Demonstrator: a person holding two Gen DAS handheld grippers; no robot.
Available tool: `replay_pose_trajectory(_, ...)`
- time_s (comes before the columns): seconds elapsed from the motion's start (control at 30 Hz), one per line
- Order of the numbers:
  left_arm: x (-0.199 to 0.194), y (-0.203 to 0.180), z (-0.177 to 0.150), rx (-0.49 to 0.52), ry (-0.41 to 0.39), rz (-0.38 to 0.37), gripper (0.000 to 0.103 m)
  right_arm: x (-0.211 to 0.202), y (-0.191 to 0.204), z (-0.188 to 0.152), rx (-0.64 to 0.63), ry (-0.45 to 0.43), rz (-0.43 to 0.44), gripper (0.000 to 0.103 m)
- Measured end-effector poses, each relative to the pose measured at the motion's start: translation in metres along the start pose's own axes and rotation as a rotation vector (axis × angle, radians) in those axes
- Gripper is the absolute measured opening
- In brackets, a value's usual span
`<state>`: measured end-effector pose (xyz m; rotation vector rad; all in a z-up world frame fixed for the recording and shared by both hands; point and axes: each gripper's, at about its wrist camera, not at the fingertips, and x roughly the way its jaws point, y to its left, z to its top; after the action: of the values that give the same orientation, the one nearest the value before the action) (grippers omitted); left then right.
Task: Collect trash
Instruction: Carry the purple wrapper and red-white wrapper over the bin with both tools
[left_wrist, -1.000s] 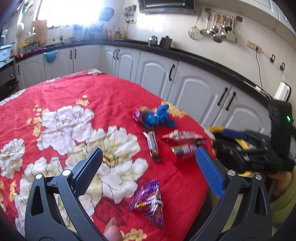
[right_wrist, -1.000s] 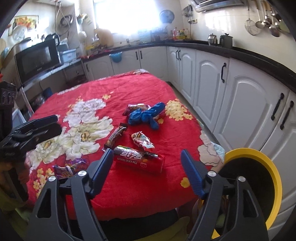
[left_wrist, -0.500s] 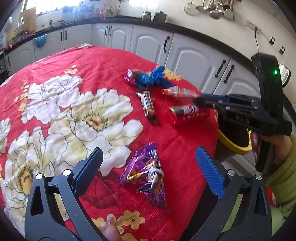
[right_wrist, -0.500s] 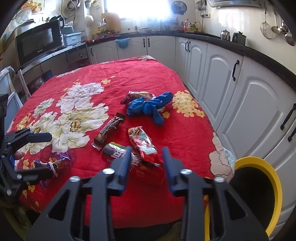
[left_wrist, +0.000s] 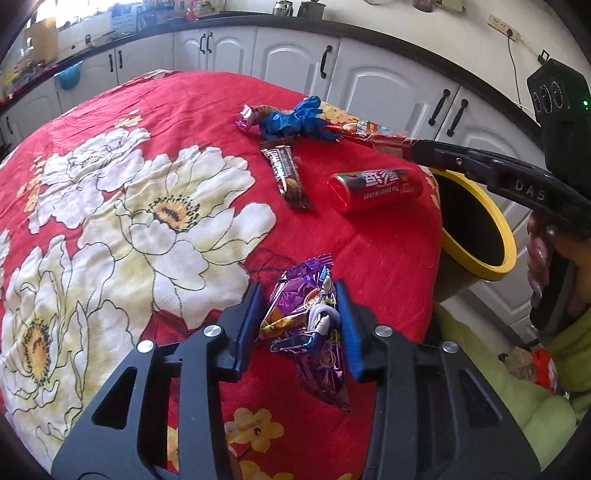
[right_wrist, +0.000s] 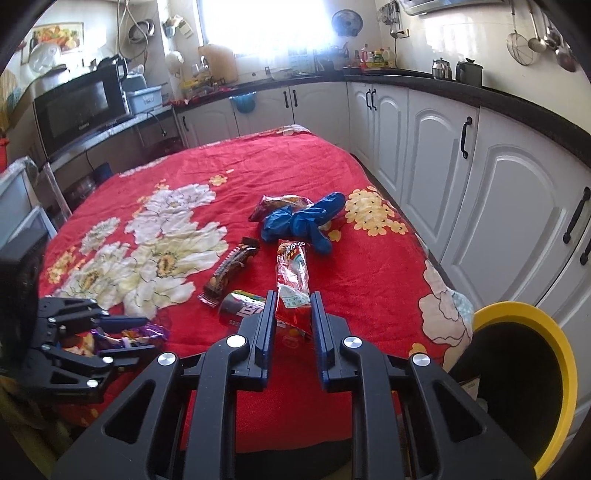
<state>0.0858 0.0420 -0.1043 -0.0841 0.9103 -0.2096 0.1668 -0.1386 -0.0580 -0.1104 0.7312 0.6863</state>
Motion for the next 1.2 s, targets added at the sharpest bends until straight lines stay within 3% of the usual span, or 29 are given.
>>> replay_pose_trajectory(0.5,-0.021,-0.013,0.022,-0.006,-0.109,-0.028,0.027,-0.036,-0.007,-0.006,0.059,-0.057,0.02,0.018)
replay_pose_trajectory(1.2,-0.037,-0.079,0.078,0.042,-0.243,-0.088,0.027,-0.093,-0.054,-0.025,0.154,-0.138,-0.044,0.018)
